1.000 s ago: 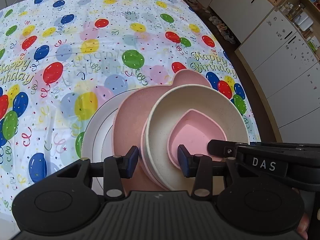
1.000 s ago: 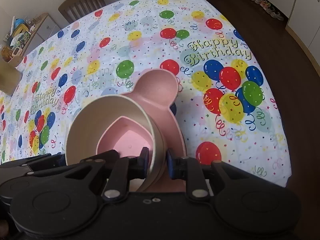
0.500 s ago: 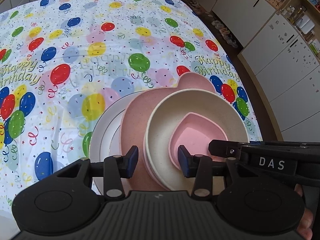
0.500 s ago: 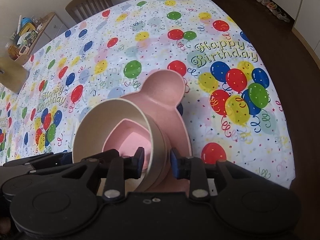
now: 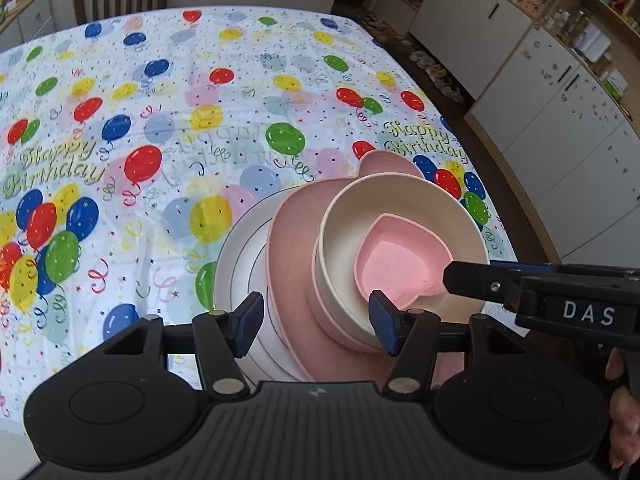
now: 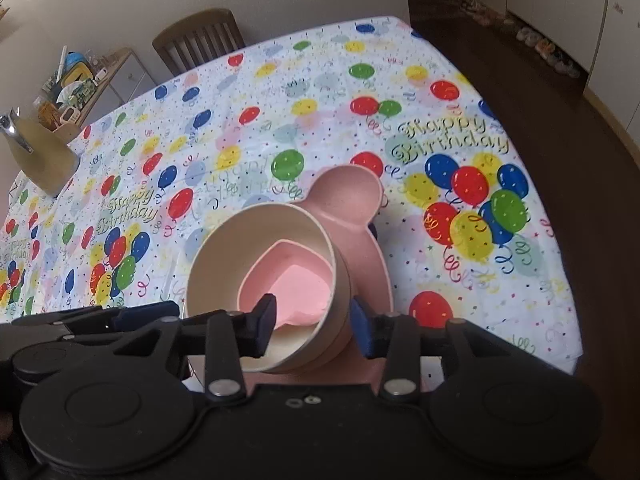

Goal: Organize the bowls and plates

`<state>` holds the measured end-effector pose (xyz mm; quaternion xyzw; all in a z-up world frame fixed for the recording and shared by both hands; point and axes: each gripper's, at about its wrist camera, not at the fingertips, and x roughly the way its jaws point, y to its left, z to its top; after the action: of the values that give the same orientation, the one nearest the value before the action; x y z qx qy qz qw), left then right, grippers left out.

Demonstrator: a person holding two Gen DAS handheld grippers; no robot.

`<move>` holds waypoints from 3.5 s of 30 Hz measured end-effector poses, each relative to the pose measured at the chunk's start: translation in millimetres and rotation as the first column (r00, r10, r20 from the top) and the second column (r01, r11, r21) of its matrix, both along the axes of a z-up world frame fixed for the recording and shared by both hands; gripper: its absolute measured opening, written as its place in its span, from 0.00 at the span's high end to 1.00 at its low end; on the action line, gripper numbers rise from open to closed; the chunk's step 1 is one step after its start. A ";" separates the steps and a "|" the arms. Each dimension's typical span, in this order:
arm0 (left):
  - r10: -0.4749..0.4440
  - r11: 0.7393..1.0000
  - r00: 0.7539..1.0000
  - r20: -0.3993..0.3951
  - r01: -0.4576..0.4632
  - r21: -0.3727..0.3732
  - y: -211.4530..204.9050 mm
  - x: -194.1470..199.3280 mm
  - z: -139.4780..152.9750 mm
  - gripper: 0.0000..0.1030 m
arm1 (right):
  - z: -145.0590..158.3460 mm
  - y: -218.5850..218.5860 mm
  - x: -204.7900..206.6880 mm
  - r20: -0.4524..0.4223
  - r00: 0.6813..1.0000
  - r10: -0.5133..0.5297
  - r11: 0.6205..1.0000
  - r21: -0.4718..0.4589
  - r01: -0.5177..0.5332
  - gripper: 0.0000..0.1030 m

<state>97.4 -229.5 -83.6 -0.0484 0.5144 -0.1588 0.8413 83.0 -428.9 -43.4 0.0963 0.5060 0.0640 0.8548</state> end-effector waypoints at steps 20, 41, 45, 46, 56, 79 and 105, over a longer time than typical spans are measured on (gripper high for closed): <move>-0.169 0.984 0.972 0.164 0.176 -0.033 57.7 -53.6 37.2 0.21 | 37.9 42.8 -85.9 0.244 0.967 -0.073 0.997 0.015 0.072 0.13; -0.117 0.991 0.946 0.302 0.133 -0.032 81.2 -99.4 63.7 0.01 | 44.9 42.2 -134.4 0.345 0.930 -0.125 0.992 0.062 0.111 0.00; -0.086 0.994 0.945 0.315 0.102 -0.033 79.3 -110.3 69.8 0.01 | 44.4 34.0 -139.5 0.341 0.934 -0.109 0.994 0.060 0.094 0.00; -0.073 0.995 0.946 0.315 0.089 -0.035 78.7 -112.5 71.5 0.01 | 44.4 31.5 -140.8 0.341 0.934 -0.105 0.994 0.060 0.090 0.00; 0.042 0.997 0.947 0.318 -0.019 -0.072 73.1 -132.4 84.2 0.01 | 50.0 21.3 -145.9 0.327 0.944 -0.030 0.999 0.052 0.014 0.00; 0.191 0.982 0.940 0.282 -0.184 -0.051 44.2 -143.9 78.7 0.01 | 59.7 1.4 -135.4 0.370 0.924 0.095 0.995 -0.026 -0.092 0.00; 0.187 0.982 0.947 0.262 -0.182 -0.045 15.5 -143.7 70.5 0.01 | 54.5 -13.8 -130.4 0.355 0.924 0.141 0.990 -0.054 -0.130 0.02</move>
<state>-46.4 -214.0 -13.1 -0.0832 0.3890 -0.0898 0.9131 -47.4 -442.8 11.1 0.0354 0.3481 0.1318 0.9275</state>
